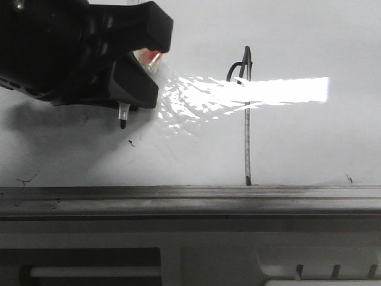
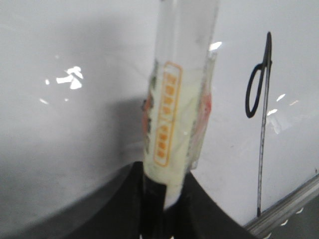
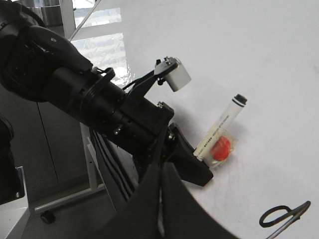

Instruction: Write number 9 on whiteboard

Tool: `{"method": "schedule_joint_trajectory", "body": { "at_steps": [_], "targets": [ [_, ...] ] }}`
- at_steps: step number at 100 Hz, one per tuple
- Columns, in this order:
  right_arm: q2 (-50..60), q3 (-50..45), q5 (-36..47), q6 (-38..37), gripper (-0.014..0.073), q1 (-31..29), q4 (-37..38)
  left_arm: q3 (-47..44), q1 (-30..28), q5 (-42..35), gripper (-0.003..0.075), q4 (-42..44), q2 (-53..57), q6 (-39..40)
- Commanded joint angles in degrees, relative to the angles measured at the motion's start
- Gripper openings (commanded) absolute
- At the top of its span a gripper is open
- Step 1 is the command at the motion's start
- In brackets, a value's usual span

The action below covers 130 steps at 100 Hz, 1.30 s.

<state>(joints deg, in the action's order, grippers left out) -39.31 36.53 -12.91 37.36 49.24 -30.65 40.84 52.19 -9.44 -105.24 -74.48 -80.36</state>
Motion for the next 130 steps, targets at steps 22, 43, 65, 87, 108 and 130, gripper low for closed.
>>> {"method": "schedule_joint_trajectory", "body": {
  "at_steps": [22,43,65,87,108,130],
  "targets": [
    [-0.1,1.4,3.5,0.5,-0.0064,-0.2,-2.2,1.0,-0.5,-5.5,-0.0013,-1.4,-3.5,0.4],
    [-0.1,1.4,3.5,0.5,-0.0064,-0.2,-2.3,1.0,-0.5,-8.2,0.0281,-1.4,-4.4,1.3],
    [-0.1,1.4,3.5,0.5,-0.0064,-0.2,-2.7,1.0,-0.5,-13.1,0.0421,-1.4,-4.7,2.7],
    [0.2,1.4,3.5,0.5,-0.0064,-0.2,-2.7,0.8,0.0,-8.9,0.0529,-1.4,-1.4,3.0],
    [3.6,1.3,1.1,0.5,-0.0064,-0.2,-1.4,-4.2,4.1,-8.9,0.0546,-1.4,8.3,3.0],
    [11.1,-3.4,1.7,0.5,-0.0043,-1.6,5.5,-12.4,5.9,-9.3,0.0408,-1.4,21.3,3.1]
  ]
}}
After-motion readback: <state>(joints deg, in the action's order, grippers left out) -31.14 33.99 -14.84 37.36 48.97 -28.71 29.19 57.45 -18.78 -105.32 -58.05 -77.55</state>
